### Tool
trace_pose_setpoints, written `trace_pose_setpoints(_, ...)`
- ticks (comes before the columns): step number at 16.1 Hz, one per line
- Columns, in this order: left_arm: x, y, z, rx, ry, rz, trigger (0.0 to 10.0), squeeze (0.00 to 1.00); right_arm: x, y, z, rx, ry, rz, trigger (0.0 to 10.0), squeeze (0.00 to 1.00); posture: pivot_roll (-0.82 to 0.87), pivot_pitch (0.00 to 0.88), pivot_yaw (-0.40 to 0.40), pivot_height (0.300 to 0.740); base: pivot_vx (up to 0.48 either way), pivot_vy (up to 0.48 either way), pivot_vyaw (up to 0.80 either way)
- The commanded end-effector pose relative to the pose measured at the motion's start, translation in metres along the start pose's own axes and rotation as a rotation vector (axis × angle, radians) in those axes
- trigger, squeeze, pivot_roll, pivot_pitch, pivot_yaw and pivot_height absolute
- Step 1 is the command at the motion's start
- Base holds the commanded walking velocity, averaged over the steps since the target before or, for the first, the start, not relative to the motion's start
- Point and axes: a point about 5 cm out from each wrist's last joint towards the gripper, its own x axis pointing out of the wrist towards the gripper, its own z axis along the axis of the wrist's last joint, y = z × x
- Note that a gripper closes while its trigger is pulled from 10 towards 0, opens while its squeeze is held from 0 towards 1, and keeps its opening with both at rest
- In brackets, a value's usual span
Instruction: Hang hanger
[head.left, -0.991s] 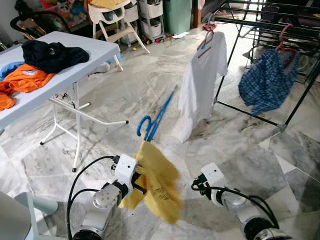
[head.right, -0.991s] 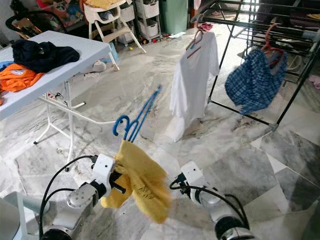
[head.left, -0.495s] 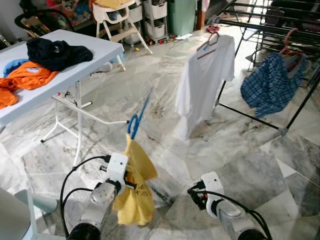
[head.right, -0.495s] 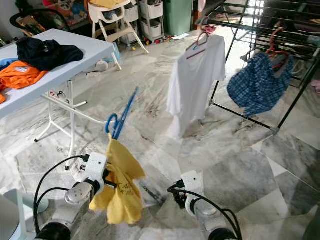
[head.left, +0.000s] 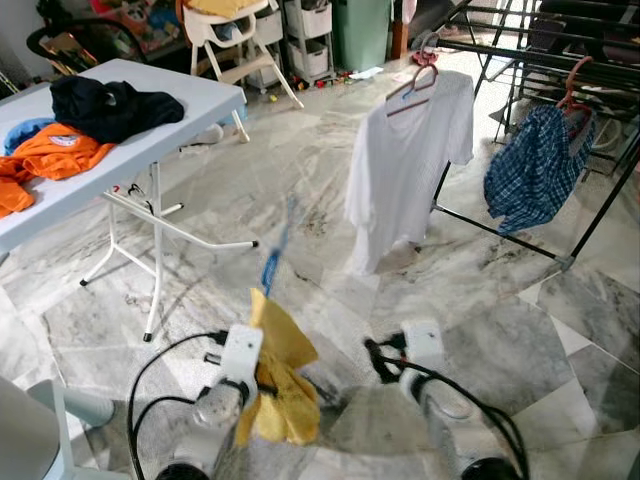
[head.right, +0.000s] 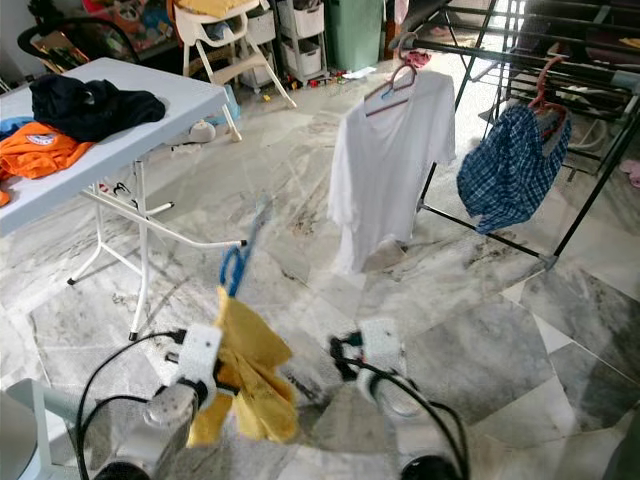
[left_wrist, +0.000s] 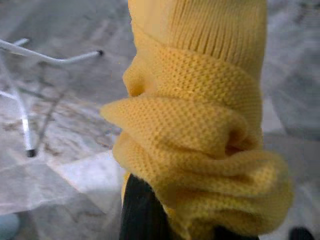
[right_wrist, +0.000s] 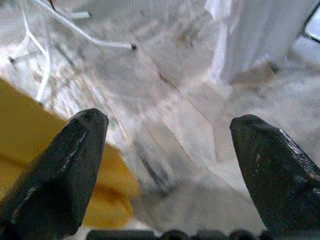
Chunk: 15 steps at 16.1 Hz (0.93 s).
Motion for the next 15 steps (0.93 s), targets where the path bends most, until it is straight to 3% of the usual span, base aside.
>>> trace_pose_setpoints(1,0.002,0.009,0.017,0.031,-0.078,0.005,10.0,0.0,0.003,0.009,0.008,0.0,-0.025,0.03,10.0,0.0,-0.13,0.0,0.081,0.74,0.0,0.0,0.0)
trace_pose_setpoints(3,0.005,0.027,0.066,0.07,-0.262,-0.028,10.0,0.0,0.012,0.025,0.025,-0.016,-0.046,0.14,10.0,0.0,-0.07,0.0,0.079,0.74,0.0,0.0,0.0)
trace_pose_setpoints(4,0.005,0.031,0.077,0.078,-0.3,-0.026,10.0,0.0,0.013,0.026,0.024,-0.029,-0.031,0.157,10.0,0.0,-0.08,0.0,0.08,0.74,0.0,0.0,0.0)
trace_pose_setpoints(6,0.003,0.048,0.1,0.12,-0.354,-0.047,10.0,0.0,0.013,0.02,0.025,0.032,-0.012,0.104,10.0,0.0,-0.05,0.0,0.055,0.74,0.0,0.0,0.0)
trace_pose_setpoints(8,0.002,0.054,0.095,0.106,-0.312,-0.031,10.0,0.0,0.01,0.019,0.025,0.023,-0.027,0.089,10.0,0.0,-0.05,0.0,0.06,0.74,0.0,0.0,0.0)
trace_pose_setpoints(9,0.001,0.046,0.069,0.047,-0.245,-0.032,10.0,0.0,0.01,0.008,0.023,0.031,-0.03,-0.006,10.0,0.0,-0.06,0.0,0.059,0.74,0.0,0.0,0.0)
trace_pose_setpoints(11,-0.002,0.034,0.046,-0.039,-0.184,-0.036,10.0,0.0,0.01,0.0,0.023,0.058,-0.031,-0.07,10.0,0.0,-0.07,0.0,0.064,0.74,0.0,0.0,0.0)
trace_pose_setpoints(15,-0.003,0.02,0.042,-0.167,-0.194,-0.041,10.0,0.0,0.008,0.002,0.025,0.017,-0.063,-0.057,10.0,0.0,-0.08,0.0,0.07,0.74,0.078,0.0,0.0)
